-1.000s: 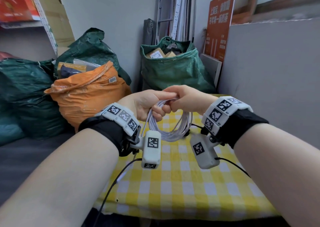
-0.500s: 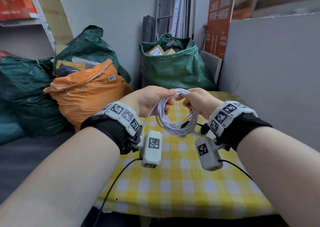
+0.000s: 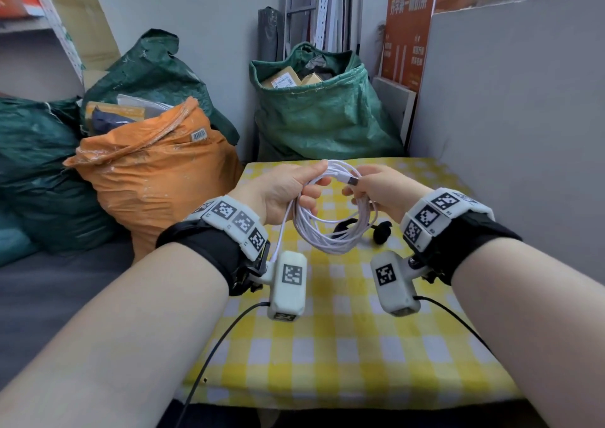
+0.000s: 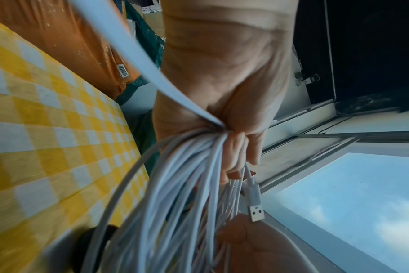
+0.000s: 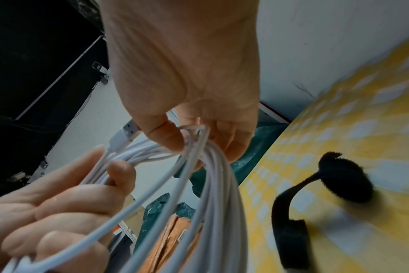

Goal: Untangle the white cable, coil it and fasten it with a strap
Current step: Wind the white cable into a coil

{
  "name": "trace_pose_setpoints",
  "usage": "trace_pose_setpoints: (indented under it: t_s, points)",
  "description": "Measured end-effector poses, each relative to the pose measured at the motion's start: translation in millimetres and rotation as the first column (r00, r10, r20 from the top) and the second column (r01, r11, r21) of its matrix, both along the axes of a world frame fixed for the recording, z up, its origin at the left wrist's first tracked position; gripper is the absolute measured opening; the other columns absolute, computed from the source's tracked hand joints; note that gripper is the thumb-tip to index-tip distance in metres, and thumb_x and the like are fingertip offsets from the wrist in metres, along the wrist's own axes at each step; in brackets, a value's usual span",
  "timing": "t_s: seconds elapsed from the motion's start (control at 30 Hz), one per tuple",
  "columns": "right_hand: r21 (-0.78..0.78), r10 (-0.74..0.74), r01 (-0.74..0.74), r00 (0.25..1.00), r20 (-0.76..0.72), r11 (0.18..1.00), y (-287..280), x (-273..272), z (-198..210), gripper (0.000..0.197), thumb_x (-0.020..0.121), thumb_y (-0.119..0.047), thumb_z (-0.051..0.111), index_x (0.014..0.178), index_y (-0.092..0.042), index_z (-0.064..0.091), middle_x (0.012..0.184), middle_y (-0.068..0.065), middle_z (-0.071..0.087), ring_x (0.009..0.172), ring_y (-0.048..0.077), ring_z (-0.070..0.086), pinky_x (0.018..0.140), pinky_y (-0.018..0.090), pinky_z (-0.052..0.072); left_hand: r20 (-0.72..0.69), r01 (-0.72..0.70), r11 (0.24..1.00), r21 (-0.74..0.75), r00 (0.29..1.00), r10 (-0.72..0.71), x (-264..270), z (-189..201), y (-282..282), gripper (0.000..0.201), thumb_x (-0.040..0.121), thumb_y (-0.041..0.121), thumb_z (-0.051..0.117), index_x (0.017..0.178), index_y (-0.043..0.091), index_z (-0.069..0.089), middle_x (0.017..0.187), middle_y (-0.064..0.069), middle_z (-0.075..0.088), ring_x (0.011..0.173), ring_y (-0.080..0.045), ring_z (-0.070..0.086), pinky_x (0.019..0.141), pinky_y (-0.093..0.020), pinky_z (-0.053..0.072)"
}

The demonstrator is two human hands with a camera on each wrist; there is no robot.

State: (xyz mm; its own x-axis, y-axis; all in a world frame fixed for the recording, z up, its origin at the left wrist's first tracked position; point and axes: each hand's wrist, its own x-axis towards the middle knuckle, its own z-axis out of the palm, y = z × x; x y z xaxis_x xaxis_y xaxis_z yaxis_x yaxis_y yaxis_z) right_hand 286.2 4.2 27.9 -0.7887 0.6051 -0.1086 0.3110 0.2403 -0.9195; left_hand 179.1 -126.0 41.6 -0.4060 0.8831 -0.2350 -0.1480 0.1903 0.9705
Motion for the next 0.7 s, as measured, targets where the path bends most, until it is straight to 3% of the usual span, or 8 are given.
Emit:
trace_pose_setpoints:
  t_s: [0.1,0.2,0.3,0.47,0.6,0.7]
  points:
    - [0.037,0.052,-0.049,0.995,-0.083,0.998,7,0,-3,0.044,0.081,0.007,0.04,0.103,-0.02,0.067,0.088,0.005,0.063,0.077,0.019,0.051,0.068,0.029,0.044,-0.019,-0.006,0.999,-0.046,1.0,0.005,-5,-6,6,0.034,0.098,0.041,0.041,0.084,0.01,0.049,0.042,0.012,0.03,0.032,-0.003,0.026,0.05,-0.019,0.034]
    - [0.011,0.06,-0.059,0.989,-0.137,0.998,17,-3,-7,0.049,0.08,0.014,0.041,0.113,-0.016,0.062,0.099,0.005,0.068,0.086,0.022,0.056,0.08,0.036,0.047,-0.048,-0.02,0.996,-0.082,0.999,0.017,-6,-9,14,0.034,0.098,0.039,0.043,0.083,0.009,0.049,0.042,0.011,0.029,0.032,-0.003,0.025,0.049,-0.018,0.03]
    - [0.025,0.096,-0.094,0.986,-0.137,0.995,24,-6,-9,0.054,0.077,0.018,0.038,0.108,-0.019,0.063,0.103,0.003,0.07,0.091,0.024,0.054,0.088,0.043,0.046,-0.089,-0.019,0.992,-0.128,0.996,0.008,-7,-11,21,0.034,0.098,0.037,0.044,0.081,0.009,0.05,0.041,0.01,0.029,0.031,-0.003,0.025,0.046,-0.018,0.031]
    - [0.059,0.211,-0.207,0.974,-0.076,0.977,24,-6,-7,0.06,0.078,0.019,0.036,0.122,-0.014,0.059,0.111,0.009,0.066,0.096,0.02,0.057,0.081,0.031,0.045,-0.178,0.025,0.975,-0.221,0.982,-0.065,-9,-14,30,0.033,0.098,0.036,0.046,0.083,0.008,0.052,0.043,0.009,0.03,0.032,-0.005,0.027,0.042,-0.018,0.035]
    - [0.221,0.33,-0.351,0.935,0.129,0.91,19,-10,-4,0.05,0.078,0.008,0.049,0.119,-0.019,0.059,0.088,0.001,0.06,0.078,0.014,0.052,0.066,0.026,0.042,-0.182,0.079,0.969,-0.232,0.975,-0.123,-7,-14,38,0.032,0.098,0.035,0.047,0.088,0.006,0.057,0.045,0.007,0.032,0.034,-0.006,0.029,0.045,-0.021,0.037]
    - [0.308,0.258,-0.321,0.939,0.229,0.896,17,-13,-5,0.032,0.078,0.005,0.05,0.105,-0.005,0.062,0.073,0.002,0.05,0.067,0.016,0.045,0.055,0.024,0.036,-0.185,0.098,0.971,-0.217,0.973,-0.139,-8,-16,41,0.024,0.095,0.029,0.053,0.09,0.006,0.058,0.044,0.006,0.038,0.035,-0.007,0.033,0.043,-0.02,0.039]
